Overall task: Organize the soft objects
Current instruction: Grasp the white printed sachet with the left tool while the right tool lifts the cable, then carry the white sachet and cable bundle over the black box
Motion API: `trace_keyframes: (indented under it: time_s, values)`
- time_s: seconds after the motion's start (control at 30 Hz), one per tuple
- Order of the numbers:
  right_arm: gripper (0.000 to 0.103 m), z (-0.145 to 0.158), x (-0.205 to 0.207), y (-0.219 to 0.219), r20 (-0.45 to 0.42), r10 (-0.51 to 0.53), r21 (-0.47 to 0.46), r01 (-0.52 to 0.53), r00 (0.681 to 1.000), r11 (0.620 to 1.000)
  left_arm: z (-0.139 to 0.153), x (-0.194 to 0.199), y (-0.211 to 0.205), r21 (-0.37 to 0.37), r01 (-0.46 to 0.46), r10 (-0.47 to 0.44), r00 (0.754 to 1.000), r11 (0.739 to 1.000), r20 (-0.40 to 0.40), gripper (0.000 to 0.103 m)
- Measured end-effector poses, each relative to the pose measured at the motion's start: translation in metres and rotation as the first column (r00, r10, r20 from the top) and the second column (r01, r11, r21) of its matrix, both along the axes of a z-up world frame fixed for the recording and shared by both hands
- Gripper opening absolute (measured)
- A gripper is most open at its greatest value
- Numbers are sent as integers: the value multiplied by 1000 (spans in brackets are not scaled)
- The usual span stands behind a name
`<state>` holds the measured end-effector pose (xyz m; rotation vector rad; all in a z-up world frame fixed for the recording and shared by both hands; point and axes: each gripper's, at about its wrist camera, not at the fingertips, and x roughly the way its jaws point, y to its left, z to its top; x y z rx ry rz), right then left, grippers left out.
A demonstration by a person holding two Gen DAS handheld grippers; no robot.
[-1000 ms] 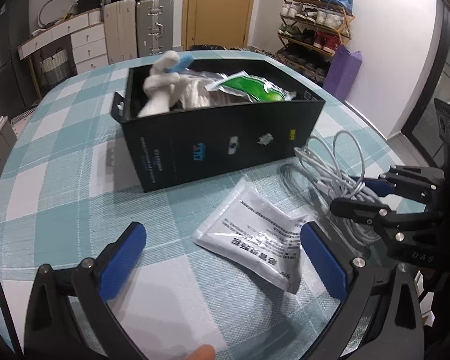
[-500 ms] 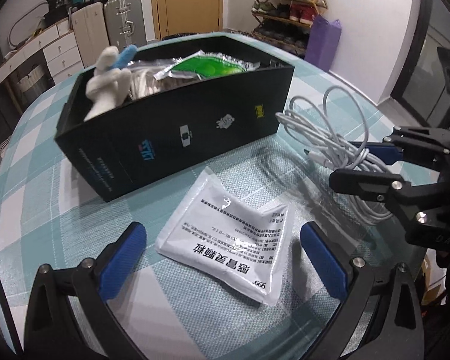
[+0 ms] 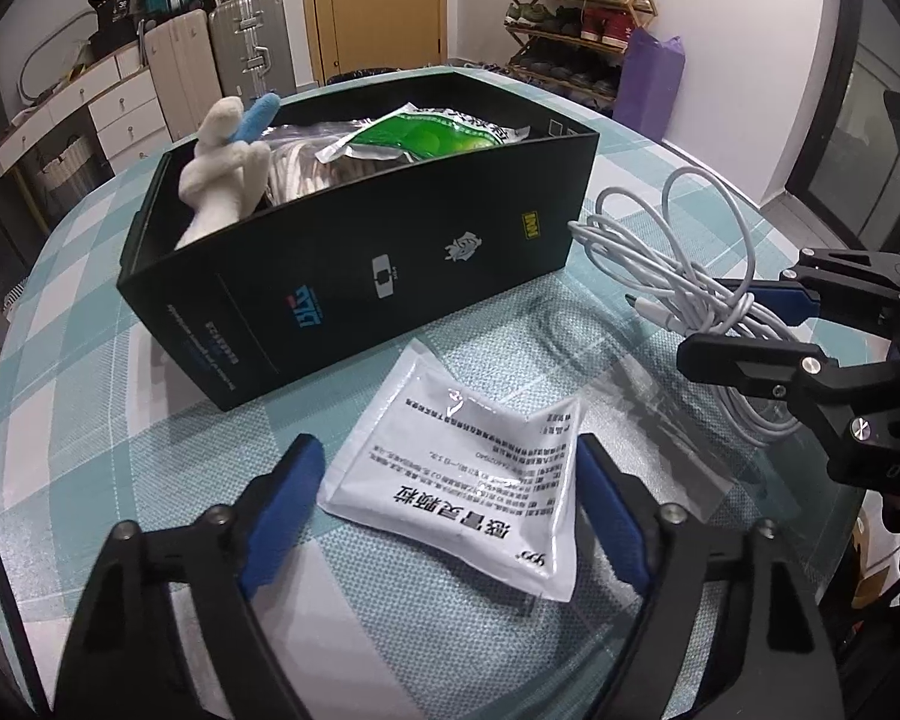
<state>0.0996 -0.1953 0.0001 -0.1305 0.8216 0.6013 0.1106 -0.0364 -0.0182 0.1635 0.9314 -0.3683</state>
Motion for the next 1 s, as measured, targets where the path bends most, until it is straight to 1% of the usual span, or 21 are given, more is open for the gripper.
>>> trace_keyframes:
  time_s: [0.07, 0.13, 0.2, 0.27, 0.57, 0.73, 1.0]
  values:
    - [31, 0, 0, 0, 0, 0, -2, 0, 1000, 1000, 1, -2, 4, -5, -3, 3, 1000, 1000, 9, 70]
    - [31, 0, 0, 0, -1, 0, -2, 0, 1000, 1000, 2, -3, 5, -8, -5, 6, 1000, 1000, 13, 65]
    - [31, 1, -1, 0, 2, 0, -1, 0, 1000, 1000, 2, -4, 7, -10, -2, 2, 1000, 1000, 19, 57]
    - [31, 0, -1, 0, 3, 0, -2, 0, 1000, 1000, 3, -6, 9, -22, -5, 5, 1000, 1000, 19, 54]
    - [31, 7, -5, 0, 23, 2, 5, -2, 1000, 1000, 15, -18, 18, -61, -28, 32, 998, 998, 62, 53]
    - [30, 15, -8, 1, 44, 1, 19, -1, 999, 1000, 29, -22, 29, -93, -61, 69, 993, 994, 95, 53]
    - [30, 29, -7, 2, 66, -3, 51, 0, 998, 999, 44, -22, 43, -143, -107, 125, 985, 984, 121, 53]
